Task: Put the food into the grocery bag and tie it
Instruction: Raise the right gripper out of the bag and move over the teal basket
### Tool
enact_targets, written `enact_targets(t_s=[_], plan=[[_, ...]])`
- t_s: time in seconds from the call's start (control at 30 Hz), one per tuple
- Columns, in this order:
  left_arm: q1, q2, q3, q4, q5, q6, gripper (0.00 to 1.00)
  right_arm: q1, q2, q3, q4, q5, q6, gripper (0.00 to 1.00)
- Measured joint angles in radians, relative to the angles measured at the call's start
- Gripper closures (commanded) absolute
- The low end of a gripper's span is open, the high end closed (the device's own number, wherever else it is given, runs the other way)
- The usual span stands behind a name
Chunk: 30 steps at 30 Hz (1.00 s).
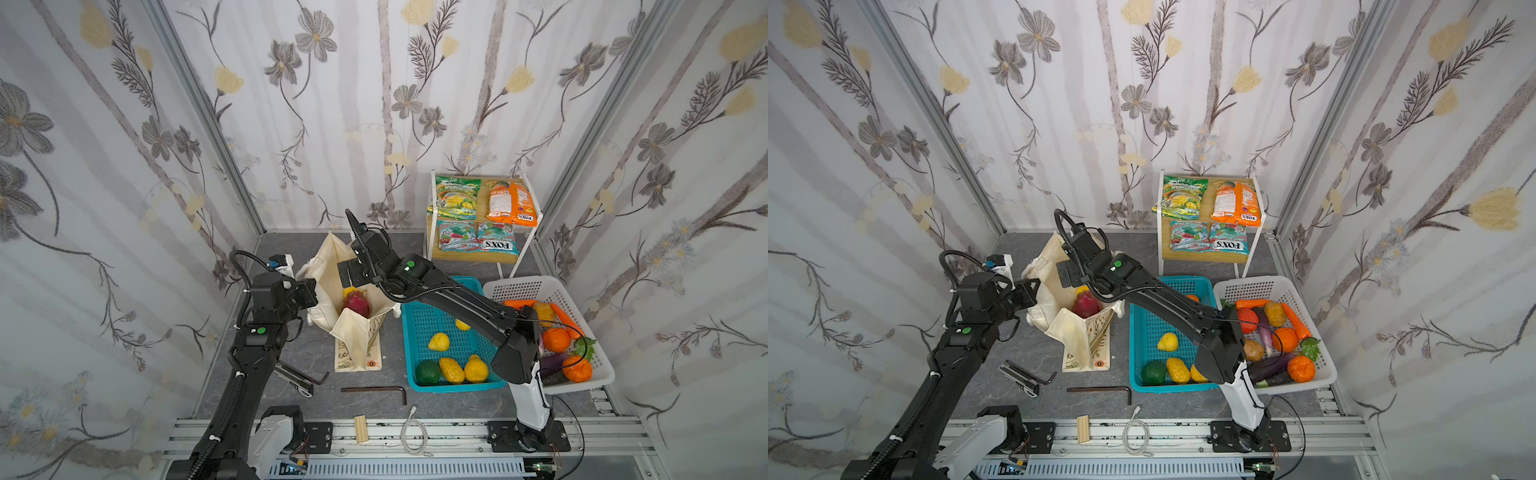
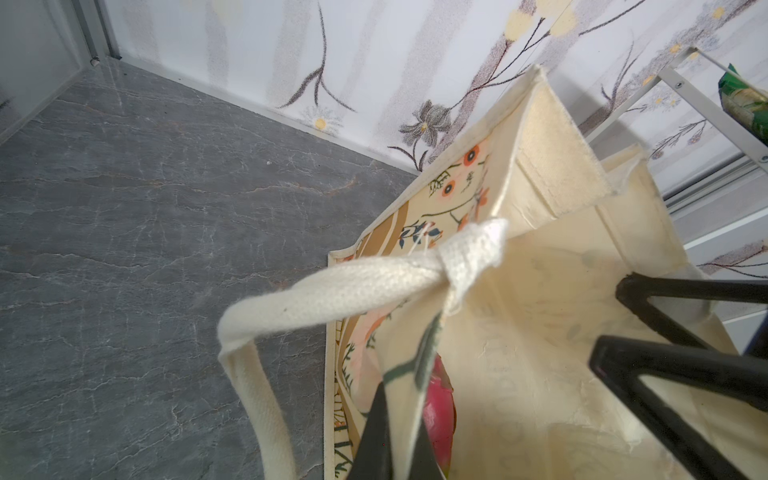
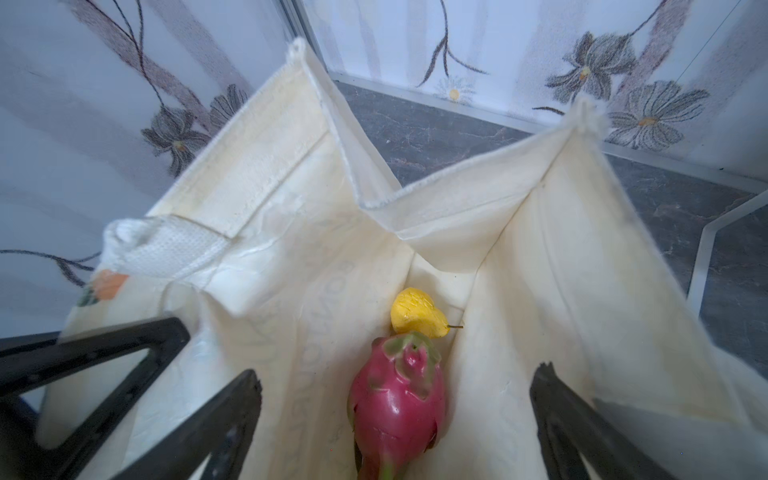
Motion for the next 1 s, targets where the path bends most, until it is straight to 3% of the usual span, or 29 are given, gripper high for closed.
enact_targets(t_s=[0.27, 0.57, 0.83, 1.0], plan=[[0.0, 0.0, 0.0, 0.0, 0.0, 0.0, 1.0, 0.016, -0.136, -0.003, -0.001, 0.066, 0.006, 0.0], [0.0, -0.003, 0.0, 0.0, 0.0, 0.0, 1.0, 0.029, -0.318, -0.026, -0.052, 0.288, 0.071, 0.0], [0.0, -0.004, 0.0, 0.0, 0.0, 0.0, 1.0, 0.02, -0.492, -0.185, -0.087, 0.357, 0.151, 0.0], [0.0, -0.004, 0.0, 0.0, 0.0, 0.0, 1.0, -0.019, -0.628, -0.423, -0.065, 0.389, 0.238, 0.0]])
